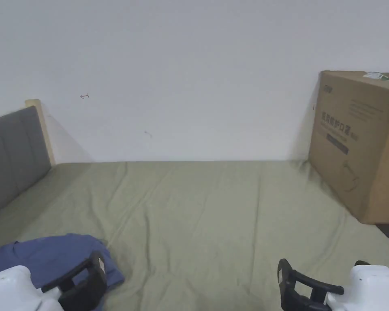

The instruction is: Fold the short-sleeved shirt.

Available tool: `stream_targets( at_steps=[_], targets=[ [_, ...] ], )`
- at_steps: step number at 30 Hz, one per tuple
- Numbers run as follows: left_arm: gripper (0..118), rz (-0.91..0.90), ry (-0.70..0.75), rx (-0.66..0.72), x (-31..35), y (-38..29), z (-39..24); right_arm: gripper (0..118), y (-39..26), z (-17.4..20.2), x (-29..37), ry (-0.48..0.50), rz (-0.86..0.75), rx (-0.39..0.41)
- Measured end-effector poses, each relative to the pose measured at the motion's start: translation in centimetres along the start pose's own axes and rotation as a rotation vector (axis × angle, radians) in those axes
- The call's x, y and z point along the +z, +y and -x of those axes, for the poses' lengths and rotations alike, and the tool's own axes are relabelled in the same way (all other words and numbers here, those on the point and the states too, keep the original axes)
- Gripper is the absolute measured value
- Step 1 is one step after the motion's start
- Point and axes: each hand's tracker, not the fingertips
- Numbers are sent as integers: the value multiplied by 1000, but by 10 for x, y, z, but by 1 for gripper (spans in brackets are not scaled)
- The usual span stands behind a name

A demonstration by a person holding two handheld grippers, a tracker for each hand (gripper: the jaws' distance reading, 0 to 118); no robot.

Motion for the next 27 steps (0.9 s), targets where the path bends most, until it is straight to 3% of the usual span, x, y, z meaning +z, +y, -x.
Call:
stream_targets(
  at_steps=[2, 8, 27],
  targets=[
    [118, -25, -35, -51, 6, -6, -6, 118, -2, -4, 4, 10, -23, 51],
    [118, 17, -20, 20, 5, -2, -13, 118, -1, -5, -1, 0, 16, -40],
    [118, -4, -87, -116, 10, -3, -31, 118, 2, -2, 6, -2, 13, 13]
  ],
)
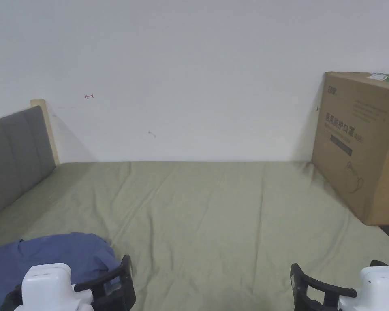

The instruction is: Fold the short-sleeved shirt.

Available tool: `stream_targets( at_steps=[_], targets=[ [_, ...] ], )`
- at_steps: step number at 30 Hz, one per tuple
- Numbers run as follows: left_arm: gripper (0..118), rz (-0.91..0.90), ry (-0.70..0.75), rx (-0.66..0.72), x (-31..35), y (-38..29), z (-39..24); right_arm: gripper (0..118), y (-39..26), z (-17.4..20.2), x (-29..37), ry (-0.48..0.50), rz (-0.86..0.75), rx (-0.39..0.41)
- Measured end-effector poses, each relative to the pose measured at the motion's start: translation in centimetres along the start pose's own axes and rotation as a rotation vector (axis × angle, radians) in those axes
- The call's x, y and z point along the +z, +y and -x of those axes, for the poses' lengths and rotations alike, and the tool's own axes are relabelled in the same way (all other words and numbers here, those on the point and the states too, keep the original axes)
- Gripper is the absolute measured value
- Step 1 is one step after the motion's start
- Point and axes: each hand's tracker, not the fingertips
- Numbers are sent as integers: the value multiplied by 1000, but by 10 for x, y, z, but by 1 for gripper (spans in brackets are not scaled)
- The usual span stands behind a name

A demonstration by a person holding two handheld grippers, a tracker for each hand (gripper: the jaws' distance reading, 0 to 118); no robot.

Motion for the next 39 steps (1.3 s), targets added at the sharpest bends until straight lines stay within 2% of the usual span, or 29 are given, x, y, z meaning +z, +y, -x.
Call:
stream_targets(
  at_steps=[15, 16, 17, 18, 19, 20, 21, 22, 23, 24, 25, 27, 30, 31, 34, 39],
  targets=[
    [118, 5, -3, 7, 2, 1, 1, 118, 3, 2, 2, 27, 0, 5],
    [117, 6, -4, 4, 2, 1, 1, 118, 3, 2, 2, 32, 2, 3],
    [111, 9, -7, -2, 2, 1, 0, 116, 3, 2, 2, 31, 5, 1],
    [89, 12, -11, -9, 4, 2, -1, 107, 3, 2, 3, 26, 9, 1],
    [23, 7, -25, -16, 7, 3, -1, 56, 3, 2, 4, 35, 17, -1],
    [0, -12, -38, -31, 9, 3, -3, 0, 3, 1, 8, 69, 5, -7],
    [0, -25, 6, -72, 9, 3, -7, 0, 4, 4, 10, 74, -12, 3],
    [0, -57, 28, -83, 11, -1, -12, 0, 1, 12, 6, -66, 22, 97],
    [0, -45, 17, -84, 12, -1, -11, 0, 2, 12, 4, -71, -14, 67],
    [0, -27, -17, -76, 12, 0, -9, 0, 4, 6, 4, 33, -6, 2],
    [0, -18, -14, -69, 11, 0, -8, 0, 5, 4, 2, 54, 22, -14],
    [0, -15, -2, -67, 12, 1, -2, 0, 4, 12, -2, -2, 20, 22],
    [0, -9, 50, -60, 21, 1, 17, 0, 3, 19, -11, 41, 45, 31],
    [0, -4, 67, -55, 26, 1, 26, 0, 4, 25, -17, 69, 61, 32],
    [0, -3, 180, -77, 54, 3, 60, 0, 14, 77, -26, 172, 76, 43],
    [0, 17, 405, -51, 112, 3, 124, 0, 21, 174, -30, 450, 72, 97]
  ],
)
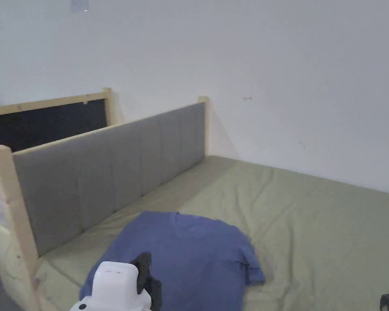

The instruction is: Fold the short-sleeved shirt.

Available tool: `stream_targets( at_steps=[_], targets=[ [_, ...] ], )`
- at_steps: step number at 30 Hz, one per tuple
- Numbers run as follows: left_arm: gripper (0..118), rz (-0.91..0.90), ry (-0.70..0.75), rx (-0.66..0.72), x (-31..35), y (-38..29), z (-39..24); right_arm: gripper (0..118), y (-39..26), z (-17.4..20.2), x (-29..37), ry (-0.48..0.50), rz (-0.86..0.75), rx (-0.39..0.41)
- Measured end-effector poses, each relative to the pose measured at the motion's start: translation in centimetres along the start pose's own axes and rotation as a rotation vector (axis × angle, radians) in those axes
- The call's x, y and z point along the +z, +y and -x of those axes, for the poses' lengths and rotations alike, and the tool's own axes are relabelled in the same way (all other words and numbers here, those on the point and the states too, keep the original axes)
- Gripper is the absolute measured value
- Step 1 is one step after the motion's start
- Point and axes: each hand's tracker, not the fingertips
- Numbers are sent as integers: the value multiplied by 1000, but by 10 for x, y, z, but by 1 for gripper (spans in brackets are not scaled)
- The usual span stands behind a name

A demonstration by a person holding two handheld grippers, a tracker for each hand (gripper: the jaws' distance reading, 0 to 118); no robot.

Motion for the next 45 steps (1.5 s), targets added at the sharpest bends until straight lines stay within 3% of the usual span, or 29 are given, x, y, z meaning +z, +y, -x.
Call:
stream_targets(
  at_steps=[4, 5, 9, 13, 19, 24, 25, 26, 27, 28, 29, 32, 34, 35, 36, 37, 38, 39, 45],
  targets=[
    [0, 26, 110, 23, 18, -7, 41, 0, 10, 51, -11, 151, -1, -21],
    [0, 36, 110, 24, 18, -10, 48, 0, 0, 41, -16, 162, 4, -26],
    [0, 114, 91, 17, -2, -23, 49, 0, -1, 48, -22, 152, 39, 6],
    [0, 155, -22, -28, -46, -23, 27, 0, -3, 27, -40, 104, 73, 32],
    [0, 263, -261, 15, -216, -10, -35, 0, -9, -10, -63, 30, 97, 29],
    [0, 529, -379, 16, -398, -37, -98, 0, -31, -62, -101, -7, 149, 36],
    [4, 604, -389, 39, -429, -48, -108, 0, -39, -73, -113, -17, 166, 36],
    [23, 701, -399, 58, -454, -57, -118, 0, -44, -80, -117, -26, 181, 34],
    [58, 803, -411, 77, -478, -66, -126, 0, -49, -86, -121, -29, 195, 29],
    [107, 870, -425, 83, -495, -75, -133, 0, -54, -92, -124, -33, 209, 22],
    [118, 918, -431, 87, -506, -85, -140, 0, -59, -98, -128, -34, 228, 9],
    [113, 843, -379, 47, -525, -97, -153, 0, -70, -111, -132, -29, 261, -41],
    [113, 921, -349, 16, -541, -111, -161, 0, -74, -117, -132, -21, 272, -68],
    [106, 962, -318, 12, -538, -118, -163, 0, -75, -119, -131, -16, 272, -71],
    [80, 1007, -277, 0, -540, -124, -165, 0, -76, -121, -129, -13, 271, -69],
    [33, 1034, -295, 18, -539, -127, -166, 0, -76, -123, -128, -12, 272, -65],
    [15, 999, -260, -12, -535, -127, -170, 0, -75, -126, -125, -14, 271, -50],
    [7, 932, -217, -52, -523, -120, -169, 0, -74, -128, -122, -20, 266, -38],
    [5, 801, -343, -85, -478, -56, -195, 0, -50, -147, -97, -61, 182, -97]
  ],
)
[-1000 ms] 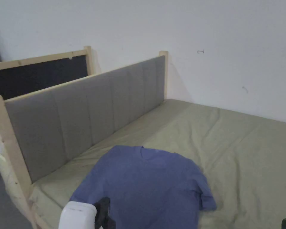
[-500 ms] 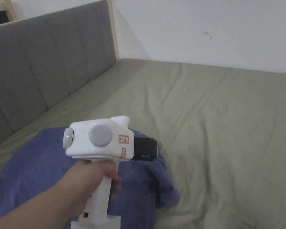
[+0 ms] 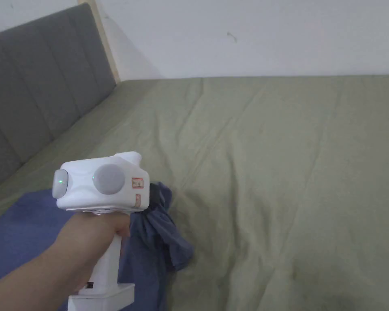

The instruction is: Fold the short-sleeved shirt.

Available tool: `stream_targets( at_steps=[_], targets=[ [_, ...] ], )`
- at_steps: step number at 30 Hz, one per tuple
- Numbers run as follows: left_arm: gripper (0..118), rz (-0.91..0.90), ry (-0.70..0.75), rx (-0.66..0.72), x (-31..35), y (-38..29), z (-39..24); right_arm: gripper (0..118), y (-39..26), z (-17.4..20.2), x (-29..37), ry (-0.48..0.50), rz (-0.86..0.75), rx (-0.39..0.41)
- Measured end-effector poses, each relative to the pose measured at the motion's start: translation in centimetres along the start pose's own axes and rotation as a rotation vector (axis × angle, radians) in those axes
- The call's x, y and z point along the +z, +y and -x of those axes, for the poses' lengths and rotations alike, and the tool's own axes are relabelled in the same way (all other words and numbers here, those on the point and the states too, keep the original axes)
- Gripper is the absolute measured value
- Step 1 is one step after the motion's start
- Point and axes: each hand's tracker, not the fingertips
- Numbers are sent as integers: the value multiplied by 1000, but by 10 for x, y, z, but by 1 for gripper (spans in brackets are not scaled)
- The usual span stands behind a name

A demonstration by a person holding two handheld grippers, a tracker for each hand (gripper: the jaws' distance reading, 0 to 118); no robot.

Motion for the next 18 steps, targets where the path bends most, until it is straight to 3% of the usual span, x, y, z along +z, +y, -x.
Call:
stream_targets(
  at_steps=[4, 7, 11, 18],
  targets=[
    [5, -52, -86, -138, 56, 18, -87, 0, 10, -20, 42, -24, -43, -16],
    [4, -35, -272, -254, 83, 13, -182, 0, 13, -38, 83, -97, -76, 0],
    [4, 60, -431, -462, 83, -33, -326, 0, 14, -64, 139, -205, -111, -32],
    [4, 194, -716, -571, 87, -131, -542, 0, 6, -101, 217, -396, -121, -21]
  ],
)
